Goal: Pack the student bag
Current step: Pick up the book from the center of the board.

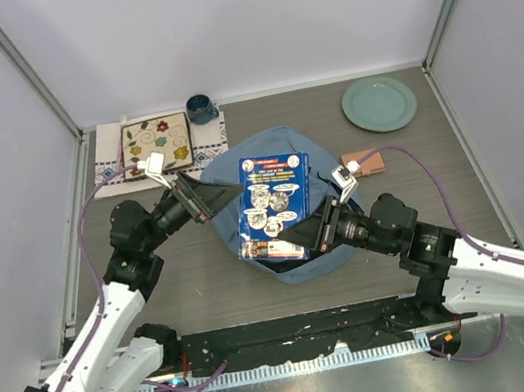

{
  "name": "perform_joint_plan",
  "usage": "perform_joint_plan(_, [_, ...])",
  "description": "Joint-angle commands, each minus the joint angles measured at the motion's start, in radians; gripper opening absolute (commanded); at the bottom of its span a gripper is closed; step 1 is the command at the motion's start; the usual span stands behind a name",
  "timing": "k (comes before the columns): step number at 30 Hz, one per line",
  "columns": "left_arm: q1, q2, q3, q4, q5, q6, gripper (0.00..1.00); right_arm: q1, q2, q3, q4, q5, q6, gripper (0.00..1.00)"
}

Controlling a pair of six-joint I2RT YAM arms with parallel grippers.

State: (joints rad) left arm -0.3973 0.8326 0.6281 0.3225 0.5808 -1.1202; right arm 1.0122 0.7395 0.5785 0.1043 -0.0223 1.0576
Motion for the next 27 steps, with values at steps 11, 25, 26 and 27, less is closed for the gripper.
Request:
perform_joint_plan(11, [-0.034, 0.191, 0.045, 0.237, 0.183, -0.052, 1.0, 0.002, 0.026, -0.037, 0.378, -0.2, 0.024, 0.01])
perform_joint_plan(25, [-0.048, 0.215, 0.005, 0.441, 0.278, -0.128, 0.27, 0.002, 0.029, -0.013, 0.301, -0.202, -0.019, 0.02])
perform_joint_plan(26, [-0.048, 0.215, -0.002, 0.438, 0.277, -0.128, 0.19, 0.002, 0.021, -0.003, 0.237, -0.188, -0.042, 0.03])
perform_joint_plan(27, [-0.048, 0.212, -0.004, 0.435, 0.272, -0.128, 0.13, 0.002, 0.014, 0.007, 0.204, -0.17, -0.051, 0.04])
